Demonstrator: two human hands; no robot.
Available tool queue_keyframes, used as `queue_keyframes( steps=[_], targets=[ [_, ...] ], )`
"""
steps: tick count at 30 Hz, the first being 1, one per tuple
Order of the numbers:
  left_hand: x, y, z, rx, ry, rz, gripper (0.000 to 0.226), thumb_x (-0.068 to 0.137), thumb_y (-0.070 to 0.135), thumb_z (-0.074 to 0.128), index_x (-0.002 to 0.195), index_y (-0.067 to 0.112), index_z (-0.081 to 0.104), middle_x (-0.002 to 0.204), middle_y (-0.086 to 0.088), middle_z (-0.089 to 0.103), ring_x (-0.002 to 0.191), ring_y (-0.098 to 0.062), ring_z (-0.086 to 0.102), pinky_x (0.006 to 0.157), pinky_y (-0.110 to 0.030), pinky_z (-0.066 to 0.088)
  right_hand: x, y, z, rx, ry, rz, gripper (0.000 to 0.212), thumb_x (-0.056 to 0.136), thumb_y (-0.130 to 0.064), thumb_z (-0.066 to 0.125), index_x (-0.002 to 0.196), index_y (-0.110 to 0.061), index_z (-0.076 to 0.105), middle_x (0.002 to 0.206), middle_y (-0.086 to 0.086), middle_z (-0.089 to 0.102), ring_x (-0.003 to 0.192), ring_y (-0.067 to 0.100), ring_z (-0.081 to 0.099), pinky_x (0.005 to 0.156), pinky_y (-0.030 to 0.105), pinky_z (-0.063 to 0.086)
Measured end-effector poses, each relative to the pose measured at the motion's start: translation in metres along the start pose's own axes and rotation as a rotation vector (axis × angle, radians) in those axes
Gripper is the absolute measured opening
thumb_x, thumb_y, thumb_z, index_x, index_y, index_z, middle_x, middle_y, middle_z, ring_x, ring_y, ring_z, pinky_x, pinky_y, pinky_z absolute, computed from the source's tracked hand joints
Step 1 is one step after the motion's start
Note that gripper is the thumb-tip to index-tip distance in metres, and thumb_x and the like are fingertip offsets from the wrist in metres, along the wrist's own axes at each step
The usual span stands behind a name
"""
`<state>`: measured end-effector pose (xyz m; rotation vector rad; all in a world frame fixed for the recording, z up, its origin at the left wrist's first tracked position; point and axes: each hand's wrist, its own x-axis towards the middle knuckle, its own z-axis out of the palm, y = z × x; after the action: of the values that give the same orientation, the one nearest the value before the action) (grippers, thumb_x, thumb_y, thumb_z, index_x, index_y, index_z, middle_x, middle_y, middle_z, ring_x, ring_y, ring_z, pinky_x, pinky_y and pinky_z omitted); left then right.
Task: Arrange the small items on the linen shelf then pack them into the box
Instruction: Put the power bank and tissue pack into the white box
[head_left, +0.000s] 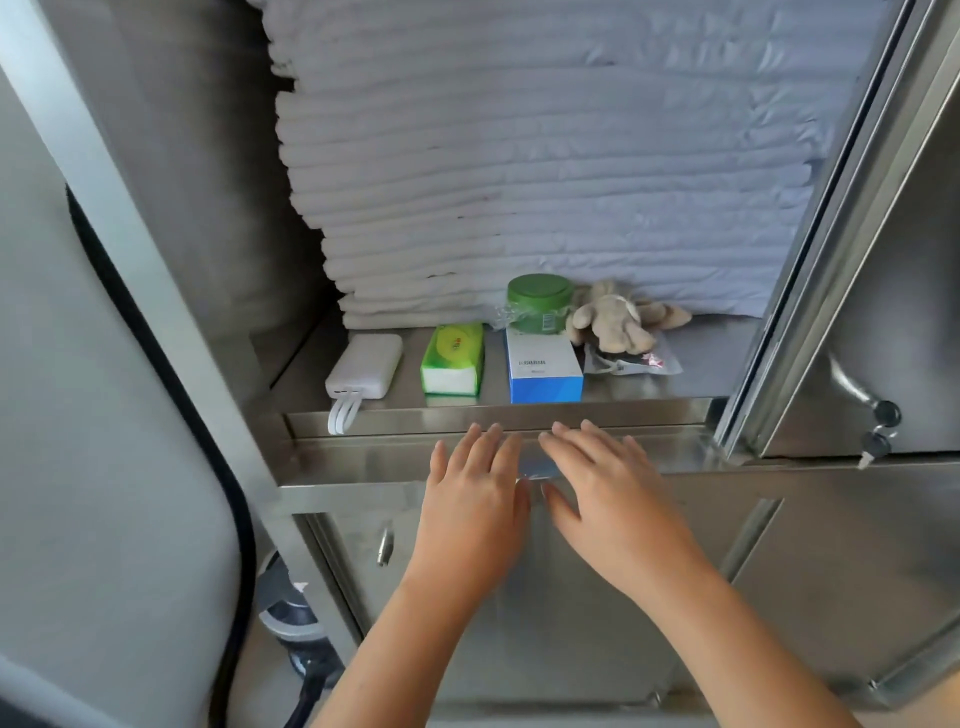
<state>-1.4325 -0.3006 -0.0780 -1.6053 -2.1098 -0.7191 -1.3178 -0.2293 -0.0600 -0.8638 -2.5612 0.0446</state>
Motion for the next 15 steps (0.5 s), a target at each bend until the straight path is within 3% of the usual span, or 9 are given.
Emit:
queue_keyframes(
  steps=[2, 4, 11, 15],
  targets=[
    [0.007, -0.005, 0.009, 0.007, -0.010, 0.006, 0.044, 0.060, 0.005, 0.084, 0.101, 0.000, 0.070, 0.104, -0.016, 0.069, 0.100, -0.037, 0.064, 0.079, -0.058, 0.048, 0.007, 0.004, 0.010, -0.015, 0.077, -0.008, 0.049, 0.056, -0.010, 0.086, 0.102, -0.006, 0.070, 0.105, 0.010, 0.070, 0.100, 0.034, 0.065, 0.075, 0.055, 0.051],
    [0.016, -0.009, 0.018, 0.005, -0.011, 0.021, 0.044, 0.059, 0.006, 0.085, 0.100, 0.001, 0.070, 0.103, -0.015, 0.069, 0.099, -0.035, 0.065, 0.077, -0.058, 0.048, 0.016, 0.008, 0.017, -0.031, 0.115, -0.003, 0.051, 0.048, -0.010, 0.089, 0.096, -0.005, 0.072, 0.097, 0.011, 0.072, 0.091, 0.034, 0.068, 0.067, 0.054, 0.053],
    [0.061, -0.038, 0.039, -0.010, 0.014, 0.069, 0.046, 0.058, 0.004, 0.083, 0.102, -0.001, 0.069, 0.104, -0.016, 0.068, 0.101, -0.037, 0.063, 0.078, -0.057, 0.049, 0.065, 0.014, 0.033, -0.074, 0.158, -0.026, 0.048, 0.048, -0.010, 0.088, 0.093, -0.004, 0.072, 0.094, 0.010, 0.071, 0.091, 0.032, 0.068, 0.064, 0.049, 0.055],
    [0.082, -0.064, 0.046, 0.018, 0.046, 0.067, 0.049, 0.054, 0.003, 0.085, 0.100, -0.002, 0.069, 0.105, -0.019, 0.068, 0.100, -0.039, 0.064, 0.075, -0.060, 0.048, 0.095, 0.008, 0.043, -0.047, 0.146, -0.056, 0.044, 0.056, -0.008, 0.082, 0.098, -0.002, 0.070, 0.101, 0.012, 0.070, 0.100, 0.033, 0.064, 0.072, 0.051, 0.055]
  ],
)
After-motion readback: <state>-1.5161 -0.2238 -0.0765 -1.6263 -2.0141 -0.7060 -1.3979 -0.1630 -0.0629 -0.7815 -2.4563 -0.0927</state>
